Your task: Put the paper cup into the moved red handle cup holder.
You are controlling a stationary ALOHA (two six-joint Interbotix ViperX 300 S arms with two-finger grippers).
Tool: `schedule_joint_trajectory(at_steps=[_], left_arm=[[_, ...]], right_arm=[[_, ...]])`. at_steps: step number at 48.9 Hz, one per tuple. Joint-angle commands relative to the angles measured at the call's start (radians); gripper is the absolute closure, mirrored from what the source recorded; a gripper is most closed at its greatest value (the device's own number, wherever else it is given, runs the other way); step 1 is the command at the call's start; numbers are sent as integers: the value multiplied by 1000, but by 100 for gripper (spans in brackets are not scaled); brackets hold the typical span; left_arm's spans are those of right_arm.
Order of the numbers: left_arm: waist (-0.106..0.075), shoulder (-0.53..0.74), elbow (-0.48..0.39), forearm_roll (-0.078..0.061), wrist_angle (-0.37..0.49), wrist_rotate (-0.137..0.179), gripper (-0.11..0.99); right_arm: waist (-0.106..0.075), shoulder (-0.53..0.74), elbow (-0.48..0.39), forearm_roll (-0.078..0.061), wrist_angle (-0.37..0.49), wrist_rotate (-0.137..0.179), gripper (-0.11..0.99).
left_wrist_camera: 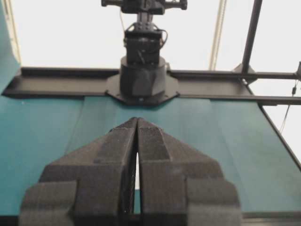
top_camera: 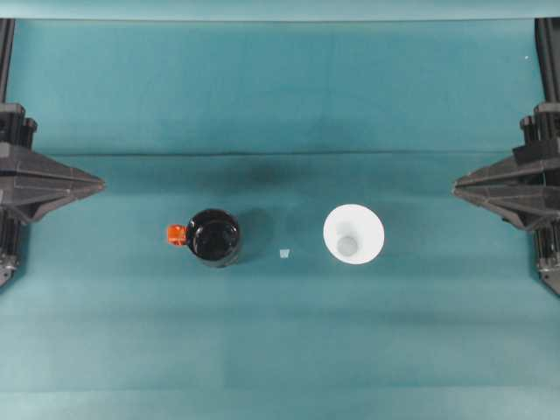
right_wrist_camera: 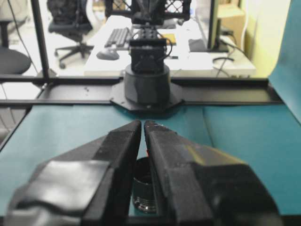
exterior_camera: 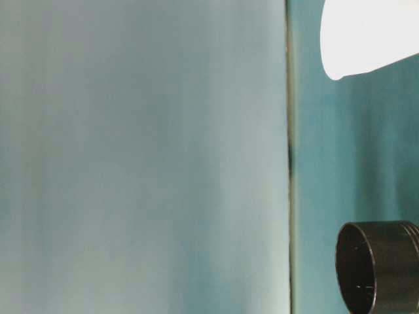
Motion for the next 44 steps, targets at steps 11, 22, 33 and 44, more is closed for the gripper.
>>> schedule_joint_trajectory(at_steps=[11,22,33,44], left_arm=[[-8,169,-163,8,322,-54,85],[-11,331,-245,11,603,-52,85],[-11,515,-344,14,792,-46,85],[-11,666,-420,18,899,-41,85]], right_arm=[[-8,12,-8,72,112,55,98],[-8,12,-17,72,204,72,99],[-11,11,-18,72,273,72,99],[-15,11,-18,72,298,72,99]])
